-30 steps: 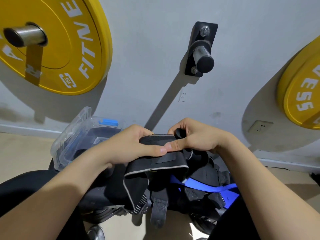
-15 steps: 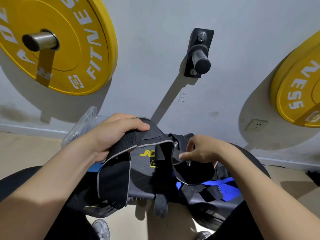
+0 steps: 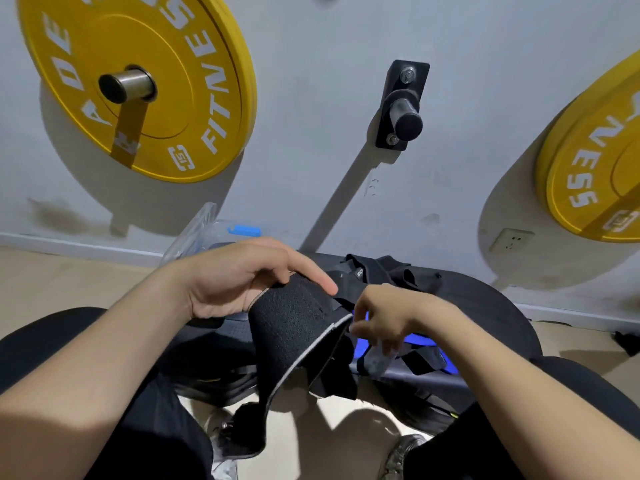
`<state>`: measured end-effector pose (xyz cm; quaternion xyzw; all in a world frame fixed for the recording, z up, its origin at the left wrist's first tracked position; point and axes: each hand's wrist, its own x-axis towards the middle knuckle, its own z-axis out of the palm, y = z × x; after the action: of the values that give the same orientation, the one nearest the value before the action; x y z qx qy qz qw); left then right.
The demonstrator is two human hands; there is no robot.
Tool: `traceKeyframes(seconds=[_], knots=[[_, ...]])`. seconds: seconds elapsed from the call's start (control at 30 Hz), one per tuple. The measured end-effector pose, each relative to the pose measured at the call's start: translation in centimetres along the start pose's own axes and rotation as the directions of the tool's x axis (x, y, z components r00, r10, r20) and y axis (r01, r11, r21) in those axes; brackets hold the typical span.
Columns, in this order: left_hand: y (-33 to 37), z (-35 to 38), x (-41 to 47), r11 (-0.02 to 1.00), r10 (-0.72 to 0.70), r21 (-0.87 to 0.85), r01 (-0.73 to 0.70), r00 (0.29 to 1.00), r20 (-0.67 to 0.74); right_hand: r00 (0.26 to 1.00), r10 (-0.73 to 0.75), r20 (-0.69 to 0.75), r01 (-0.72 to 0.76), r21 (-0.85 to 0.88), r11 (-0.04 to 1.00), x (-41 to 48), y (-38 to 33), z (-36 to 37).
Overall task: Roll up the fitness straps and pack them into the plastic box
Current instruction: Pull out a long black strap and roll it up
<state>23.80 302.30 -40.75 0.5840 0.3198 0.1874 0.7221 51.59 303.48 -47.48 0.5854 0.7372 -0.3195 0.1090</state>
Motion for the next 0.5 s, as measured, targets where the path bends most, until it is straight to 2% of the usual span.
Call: traceKeyframes(seconds=[0.03, 0.1, 0.2, 0.27, 0.33, 0.4, 0.5], knots=[[0.0, 0.0, -0.2, 1.000, -0.019, 0.014, 0.019, 1.000, 0.001, 0.999, -0.038, 0.010, 0.037, 0.104, 0.994, -0.5, -0.2, -0.4], [-0.1, 0.0, -0.5, 0.999, -0.037, -0.031, 0.037, 0.999, 0.018, 0.976, -0.182, 0.120, 0.138, 0.307, 0.942, -1.7, -0.7, -1.2], [0.0, 0.0, -1.1, 0.992, 0.005, -0.126, -0.001, 0.999, 0.031, 0.850, -0.453, 0.269, 0.291, 0.477, 0.829, -3.2, -1.5, -1.5], [0.0, 0.3, -1.1, 0.991, 0.067, -0.119, -0.066, 0.998, 0.003, 0.758, -0.604, 0.246, 0.382, 0.583, 0.717, -3.6, -2.2, -1.4], [-0.4, 0.5, -0.3, 0.985, 0.148, -0.075, -0.158, 0.981, -0.123, 0.700, -0.694, 0.169, 0.416, 0.693, 0.589, -3.9, -2.8, -1.5], [-1.0, 0.4, 1.0, 0.979, 0.199, 0.015, -0.204, 0.937, -0.287, 0.730, -0.681, 0.055, 0.412, 0.760, 0.503, -3.8, -2.9, -1.6], [-2.1, -0.2, 2.4, 0.976, 0.181, 0.185, -0.119, 0.909, -0.375, 0.852, -0.508, -0.123, 0.333, 0.878, 0.345, -3.2, -2.6, -2.0]])
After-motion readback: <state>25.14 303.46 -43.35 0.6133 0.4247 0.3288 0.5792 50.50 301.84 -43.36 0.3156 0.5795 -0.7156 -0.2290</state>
